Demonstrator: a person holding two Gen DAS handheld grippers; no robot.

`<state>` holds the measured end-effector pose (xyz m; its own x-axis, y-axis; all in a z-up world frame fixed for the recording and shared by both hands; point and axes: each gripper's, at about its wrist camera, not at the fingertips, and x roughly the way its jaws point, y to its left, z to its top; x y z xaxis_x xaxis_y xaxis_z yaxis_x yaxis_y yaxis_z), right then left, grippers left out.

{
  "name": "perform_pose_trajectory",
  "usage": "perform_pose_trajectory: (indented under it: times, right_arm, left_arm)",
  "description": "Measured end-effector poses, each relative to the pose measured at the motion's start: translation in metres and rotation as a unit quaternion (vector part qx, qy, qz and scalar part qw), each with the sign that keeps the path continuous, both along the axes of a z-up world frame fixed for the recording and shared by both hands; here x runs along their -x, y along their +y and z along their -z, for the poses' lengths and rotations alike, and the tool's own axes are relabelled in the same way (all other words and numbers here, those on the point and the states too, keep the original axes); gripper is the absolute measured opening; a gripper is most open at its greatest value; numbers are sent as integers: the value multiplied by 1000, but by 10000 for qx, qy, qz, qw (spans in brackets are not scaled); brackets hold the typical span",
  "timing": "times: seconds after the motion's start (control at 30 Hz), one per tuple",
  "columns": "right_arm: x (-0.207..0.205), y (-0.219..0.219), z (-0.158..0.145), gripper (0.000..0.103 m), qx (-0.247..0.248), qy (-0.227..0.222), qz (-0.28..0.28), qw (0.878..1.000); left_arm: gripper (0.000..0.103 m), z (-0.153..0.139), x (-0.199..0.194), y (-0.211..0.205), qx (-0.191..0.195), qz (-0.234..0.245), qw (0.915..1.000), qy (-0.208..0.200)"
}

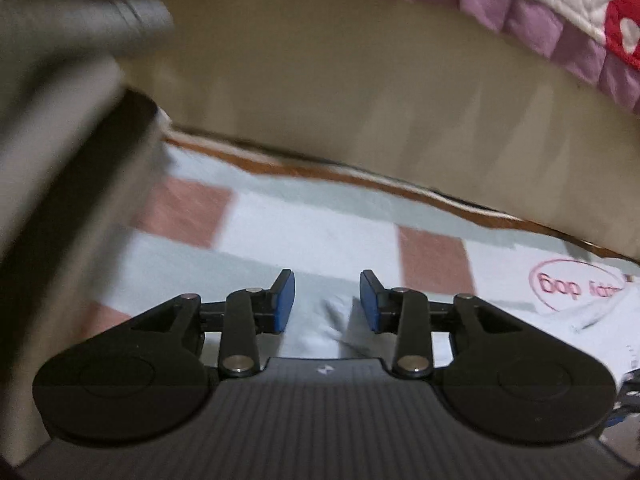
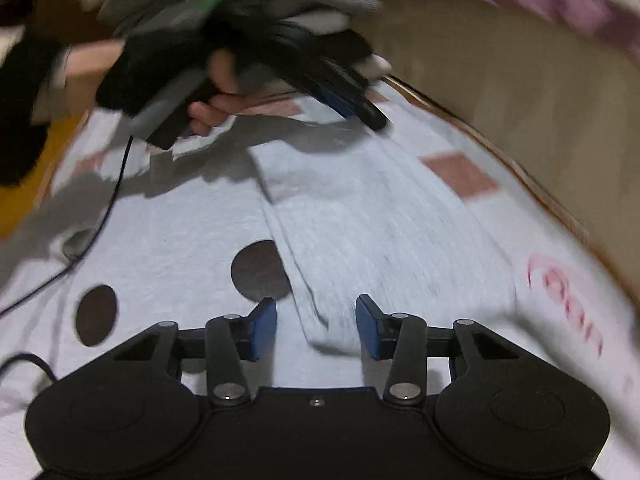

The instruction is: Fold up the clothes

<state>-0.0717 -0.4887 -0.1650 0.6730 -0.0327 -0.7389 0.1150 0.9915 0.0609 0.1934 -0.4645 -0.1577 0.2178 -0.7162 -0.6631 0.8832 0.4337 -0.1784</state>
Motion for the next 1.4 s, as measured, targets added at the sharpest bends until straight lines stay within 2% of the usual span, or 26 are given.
perform_pose_trajectory:
  times: [0.03, 0.13, 0.23, 0.27, 0.33, 0.4, 0.43, 0.47, 0.53, 0.6, 0.67, 0.7, 0.8, 0.93, 0.97, 1.0, 1.03, 1.07, 1.1, 1.13, 1.17, 1.2, 1.27, 1.33, 1.37, 1.4]
  right_arm:
    - [6, -2, 0, 48, -34, 58, -38, 10000]
    - [20, 2, -2, 50, 144, 176, -245, 9994]
    - [22, 4, -5, 50, 7, 171, -41, 9998]
    - [23, 7, -8, 51, -35, 99, 94, 9999]
    - [22, 11, -13, 53, -111, -119, 297, 9994]
    - [14, 11, -11, 57, -125, -88, 328, 9993]
    - [10, 11, -9, 59, -132, -72, 344, 9993]
    - [6, 12, -8, 59, -139, -57, 360, 9992]
    - [-1, 12, -6, 60, -152, -22, 380, 9992]
    - [1, 15, -2, 67, -159, 51, 307, 9994]
    - [9, 20, 0, 73, -143, 196, 243, 9994]
    - [15, 23, 0, 78, -156, 263, 202, 9993]
    - [39, 29, 2, 83, -195, 282, -41, 9994]
    - [51, 28, 0, 83, -279, 282, 5, 9992]
    - [50, 25, -1, 83, -379, 287, 68, 9988]
    - [50, 23, -2, 83, -466, 300, 117, 9984]
    - [51, 21, -3, 83, -531, 312, 154, 9980]
    - [52, 21, -2, 83, -516, 324, 149, 9980]
    - [54, 21, -2, 83, -502, 335, 145, 9981]
    - [56, 22, -2, 83, -471, 348, 131, 9982]
    - [57, 24, -1, 83, -381, 362, 83, 9986]
    - [59, 26, 0, 83, -291, 376, 34, 9989]
    - [63, 29, 1, 83, -164, 415, -11, 9990]
    - [70, 28, 0, 83, -169, 467, 50, 9988]
    - [76, 26, -1, 83, -180, 500, 113, 9985]
    - [82, 24, -2, 83, -196, 531, 188, 9982]
  left_arm:
    - [35, -8, 3, 6, 78, -29, 9999, -129]
    - [38, -20, 35, 25, 352, 535, 9975, -292]
    - [38, -31, 67, 44, 624, 1109, 9909, -449]
    - [38, -25, 77, 44, 387, 1260, 9903, -444]
    - [34, -9, 90, 38, -306, 1203, 9898, -706]
    - [32, 9, 94, 32, -1020, 841, 9819, -1353]
    - [33, 16, 91, 32, -1249, 626, 9781, -1545]
    - [36, 16, 82, 37, -1215, 382, 9812, -1449]
    - [36, 13, 62, 52, -1032, -203, 9883, -1102]
    - [35, 7, 40, 72, -739, -704, 9924, -692]
    - [40, 1, 20, 92, -400, -1004, 9938, -246]
    - [42, 2, 12, 97, -348, -971, 9947, 26]
    - [47, 10, 3, 100, -426, -736, 9957, 367]
    - [50, 23, 1, 85, -458, -510, 9973, 256]
    - [48, 24, 1, 82, -416, -440, 9980, 201]
    - [37, 24, 4, 78, -457, -315, 9985, 18]
    - [18, 24, 8, 75, -502, -186, 9984, -173]
    - [5, 23, 11, 71, -547, -57, 9978, -364]
    - [5, 22, 17, 69, -617, -7, 9953, -750]
    - [5, 21, 25, 65, -731, -52, 9894, -1254]
    - [0, 21, 30, 65, -816, -227, 9827, -1648]
    - [0, 20, 36, 64, -897, -409, 9742, -2032]
    - [1, 12, 41, 67, -890, -774, 9710, -2079]
    - [5, -8, 53, 83, -294, -744, 9871, -1389]
    - [14, -15, 63, 89, -106, -714, 9900, -1216]
    - [35, -22, 77, 94, -32, -668, 9912, -1144]
